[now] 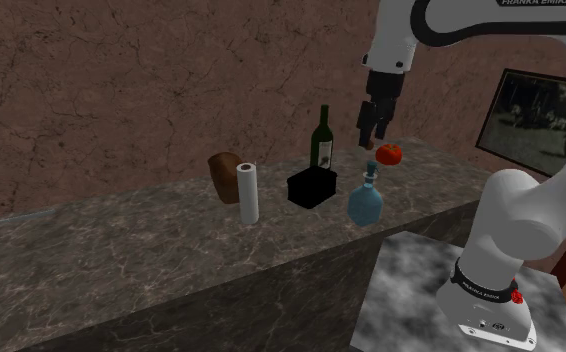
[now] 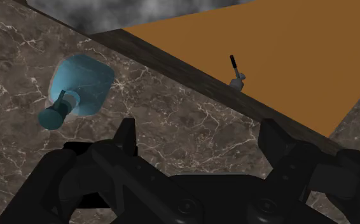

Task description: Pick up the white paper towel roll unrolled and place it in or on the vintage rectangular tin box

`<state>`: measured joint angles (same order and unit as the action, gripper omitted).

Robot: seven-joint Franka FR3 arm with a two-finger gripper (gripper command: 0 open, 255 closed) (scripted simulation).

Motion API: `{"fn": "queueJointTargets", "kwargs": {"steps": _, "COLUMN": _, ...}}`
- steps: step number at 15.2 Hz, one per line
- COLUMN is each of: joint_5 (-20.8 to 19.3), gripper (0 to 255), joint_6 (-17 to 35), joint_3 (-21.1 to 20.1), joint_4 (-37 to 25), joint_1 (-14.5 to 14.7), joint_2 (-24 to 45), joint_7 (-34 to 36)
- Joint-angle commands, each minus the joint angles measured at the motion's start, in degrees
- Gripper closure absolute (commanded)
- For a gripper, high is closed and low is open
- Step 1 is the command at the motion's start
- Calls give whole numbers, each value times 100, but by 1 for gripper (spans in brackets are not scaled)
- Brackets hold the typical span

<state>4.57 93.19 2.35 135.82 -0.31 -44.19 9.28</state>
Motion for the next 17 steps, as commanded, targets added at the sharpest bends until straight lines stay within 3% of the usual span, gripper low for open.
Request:
{"fn": "queueJointTargets", "kwargs": {"steps": 1, "joint_5": 0, "gripper": 0, "joint_6": 0, "joint_3": 0, "joint_4": 0, "joint_1": 0, "joint_2": 0, "joint_7": 0}}
{"fn": "queueJointTargets", "kwargs": {"steps": 9, "joint_5": 19, "gripper": 0, "joint_6": 1410, "joint_3": -617, "joint_4": -305, "joint_1": -96, "joint_2": 1410, "joint_7": 981}}
{"fn": "queueJointTargets", "kwargs": {"steps": 17, "joint_5": -396, "gripper": 0, "joint_6": 2417, "joint_3": -1096, "joint_4": -1174, "joint_1": -273, "joint_2": 3061, "joint_7": 2086}}
